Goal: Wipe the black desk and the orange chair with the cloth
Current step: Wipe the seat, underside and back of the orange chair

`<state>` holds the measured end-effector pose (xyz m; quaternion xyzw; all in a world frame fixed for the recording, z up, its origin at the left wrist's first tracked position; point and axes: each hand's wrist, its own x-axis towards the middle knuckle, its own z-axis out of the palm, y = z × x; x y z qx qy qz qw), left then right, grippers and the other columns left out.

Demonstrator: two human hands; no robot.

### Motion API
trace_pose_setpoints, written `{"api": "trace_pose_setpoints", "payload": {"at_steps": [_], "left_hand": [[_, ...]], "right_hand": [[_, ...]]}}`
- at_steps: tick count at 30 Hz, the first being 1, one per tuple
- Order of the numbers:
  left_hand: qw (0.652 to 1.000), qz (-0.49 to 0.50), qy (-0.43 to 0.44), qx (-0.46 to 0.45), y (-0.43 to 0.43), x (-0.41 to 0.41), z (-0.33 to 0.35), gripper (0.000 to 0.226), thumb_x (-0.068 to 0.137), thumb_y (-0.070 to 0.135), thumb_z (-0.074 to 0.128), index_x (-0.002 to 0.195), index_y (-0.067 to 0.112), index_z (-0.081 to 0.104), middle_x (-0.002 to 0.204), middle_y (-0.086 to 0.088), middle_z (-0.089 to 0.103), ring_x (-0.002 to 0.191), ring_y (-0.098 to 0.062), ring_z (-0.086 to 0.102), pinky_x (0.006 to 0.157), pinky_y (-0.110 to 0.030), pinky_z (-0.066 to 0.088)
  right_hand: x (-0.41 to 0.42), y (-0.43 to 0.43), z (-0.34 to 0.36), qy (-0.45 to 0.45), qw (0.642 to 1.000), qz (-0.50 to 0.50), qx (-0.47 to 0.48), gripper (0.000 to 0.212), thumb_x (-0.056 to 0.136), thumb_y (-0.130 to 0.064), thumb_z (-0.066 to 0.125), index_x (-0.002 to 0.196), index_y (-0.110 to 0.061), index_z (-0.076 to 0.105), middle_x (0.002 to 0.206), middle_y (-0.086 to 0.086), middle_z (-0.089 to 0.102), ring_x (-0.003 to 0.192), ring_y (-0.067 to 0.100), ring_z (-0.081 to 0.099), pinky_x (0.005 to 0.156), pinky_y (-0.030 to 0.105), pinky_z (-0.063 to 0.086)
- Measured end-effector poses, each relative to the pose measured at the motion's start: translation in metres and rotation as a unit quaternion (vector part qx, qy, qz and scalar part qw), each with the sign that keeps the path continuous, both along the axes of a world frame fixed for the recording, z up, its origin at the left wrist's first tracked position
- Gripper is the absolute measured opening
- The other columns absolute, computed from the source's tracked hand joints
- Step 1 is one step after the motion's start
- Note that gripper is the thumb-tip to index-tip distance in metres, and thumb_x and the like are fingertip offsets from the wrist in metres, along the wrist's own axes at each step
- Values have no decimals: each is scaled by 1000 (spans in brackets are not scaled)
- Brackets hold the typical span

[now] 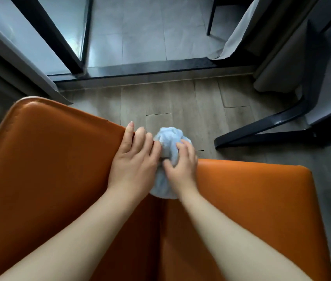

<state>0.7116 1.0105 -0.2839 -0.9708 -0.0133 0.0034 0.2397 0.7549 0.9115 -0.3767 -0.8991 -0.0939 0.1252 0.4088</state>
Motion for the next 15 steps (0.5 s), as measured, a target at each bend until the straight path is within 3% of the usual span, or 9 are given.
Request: {"api": "trace_pose_setpoints", "payload": {"at_steps": [1,3,5,7,11,15], "left_hand": [[1000,-1,-5,-16,1,-1,0,42,81,16,32,102,13,69,99,-5,67,109,-28,61,111,-46,28],[999,-9,-7,-45,2,-3,0,45,80,16,30,104,9,68,104,-8,67,112,-30,59,113,-45,23],[999,-19,2,-43,3,-5,3,47,79,14,28,102,9,69,109,-10,67,114,-31,58,111,-48,22],[999,-24,17,-35,2,-6,7,47,78,13,29,99,10,71,115,-13,67,118,-33,56,108,-51,25],[997,-41,41,-49,0,-22,5,46,79,14,30,97,10,72,121,-17,64,125,-36,49,108,-52,25],[993,-65,85,-54,-1,-47,-2,52,78,17,24,92,11,74,119,-16,65,128,-38,46,114,-50,21]], "right_hand": [[-8,6,-5,45,999,11,7,49,69,-26,60,112,-4,55,141,13,38,124,36,36,105,37,26],[-13,-3,-20,55,990,69,-107,43,76,-23,62,116,-13,49,141,7,30,121,35,35,97,39,34],[-8,-27,-26,-9,967,98,-234,38,80,-20,57,116,-23,48,138,3,32,113,33,39,87,39,35],[0,-45,-17,-84,950,70,-293,40,76,-14,59,114,-27,53,133,2,41,107,31,42,85,39,28],[5,-65,7,-119,938,-53,-322,35,65,-11,71,97,-23,69,110,13,56,100,35,48,95,48,25],[8,-73,20,-132,930,-69,-336,13,69,-18,70,82,-16,71,128,12,49,122,37,33,108,58,6]]}}
